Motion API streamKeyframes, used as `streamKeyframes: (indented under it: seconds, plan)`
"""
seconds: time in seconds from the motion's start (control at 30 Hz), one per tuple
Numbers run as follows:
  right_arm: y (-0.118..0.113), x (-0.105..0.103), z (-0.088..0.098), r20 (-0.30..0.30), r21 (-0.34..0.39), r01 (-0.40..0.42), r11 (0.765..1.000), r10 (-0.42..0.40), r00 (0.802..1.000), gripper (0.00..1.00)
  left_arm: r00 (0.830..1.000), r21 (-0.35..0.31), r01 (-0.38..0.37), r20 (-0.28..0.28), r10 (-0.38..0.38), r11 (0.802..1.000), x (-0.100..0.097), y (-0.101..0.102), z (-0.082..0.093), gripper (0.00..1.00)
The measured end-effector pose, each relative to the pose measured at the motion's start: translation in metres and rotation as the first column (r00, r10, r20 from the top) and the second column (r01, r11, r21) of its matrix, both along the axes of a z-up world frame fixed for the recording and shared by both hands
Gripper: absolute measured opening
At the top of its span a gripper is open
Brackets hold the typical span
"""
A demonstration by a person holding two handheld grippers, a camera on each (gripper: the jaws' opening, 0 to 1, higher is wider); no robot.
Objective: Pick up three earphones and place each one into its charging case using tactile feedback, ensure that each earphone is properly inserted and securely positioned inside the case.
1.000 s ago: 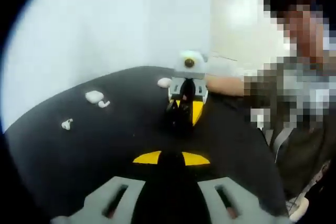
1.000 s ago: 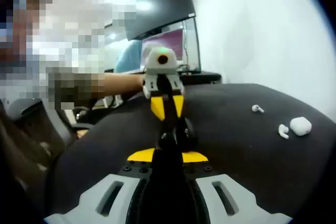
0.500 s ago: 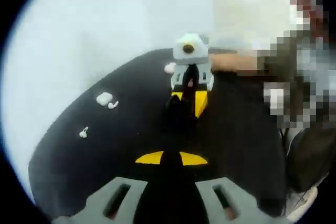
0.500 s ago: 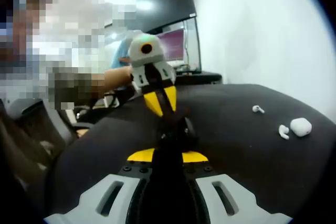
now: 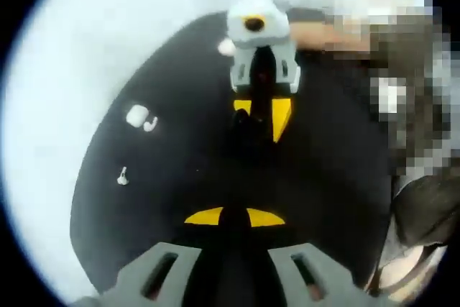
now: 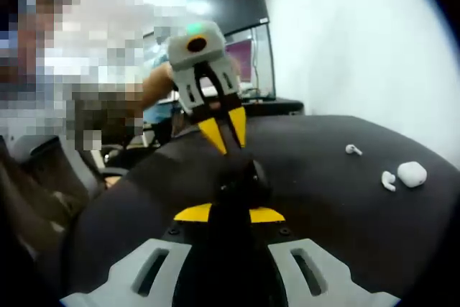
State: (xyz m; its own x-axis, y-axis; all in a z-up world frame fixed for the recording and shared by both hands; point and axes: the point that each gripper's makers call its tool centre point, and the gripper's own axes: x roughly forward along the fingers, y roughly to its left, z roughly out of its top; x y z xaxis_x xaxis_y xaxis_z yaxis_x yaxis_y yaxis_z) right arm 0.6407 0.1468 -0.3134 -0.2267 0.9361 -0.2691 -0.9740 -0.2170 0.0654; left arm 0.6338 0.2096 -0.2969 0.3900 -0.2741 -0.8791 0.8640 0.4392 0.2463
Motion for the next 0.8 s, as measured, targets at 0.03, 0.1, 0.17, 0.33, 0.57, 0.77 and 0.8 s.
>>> streamKeyframes:
  seconds: [0.03,0.1,0.17,0.33,0.57,0.77,0.8]
  plan:
    - [0.000,0.000,0.000,0.000,0.000,0.000,1.000,0.000,1.000,0.18,1.000,0.039,0.007,-0.013,-0.006,0.999,-0.001,-0.002,-0.003,0.07]
    - [0.001,0.001,0.001,0.001,0.000,-0.001,1.000,0.001,1.000,0.18,0.999,0.083,0.023,-0.024,-0.021,0.996,-0.003,-0.004,-0.008,0.07]
    - [0.001,0.001,0.001,0.001,-0.001,-0.001,1.000,0.001,1.000,0.18,0.999,0.099,0.030,-0.029,-0.027,0.995,-0.003,-0.008,-0.012,0.07]
    - [0.002,0.000,0.001,0.002,-0.002,-0.002,1.000,0.002,1.000,0.18,0.999,0.179,0.033,-0.022,-0.029,0.983,0.002,-0.001,-0.019,0.08]
    - [0.002,-0.002,0.001,0.004,-0.003,-0.003,1.000,0.003,1.000,0.18,0.999,0.191,0.041,-0.037,-0.034,0.981,-0.005,0.001,-0.023,0.08]
    - [0.002,-0.002,0.001,0.004,-0.003,-0.003,1.000,0.003,1.000,0.18,0.998,0.203,0.061,-0.037,-0.054,0.977,-0.006,0.000,-0.026,0.04]
    - [0.002,-0.002,0.001,0.004,-0.003,-0.003,1.000,0.003,1.000,0.18,0.998,0.204,0.064,-0.035,-0.058,0.977,-0.006,0.000,-0.026,0.04]
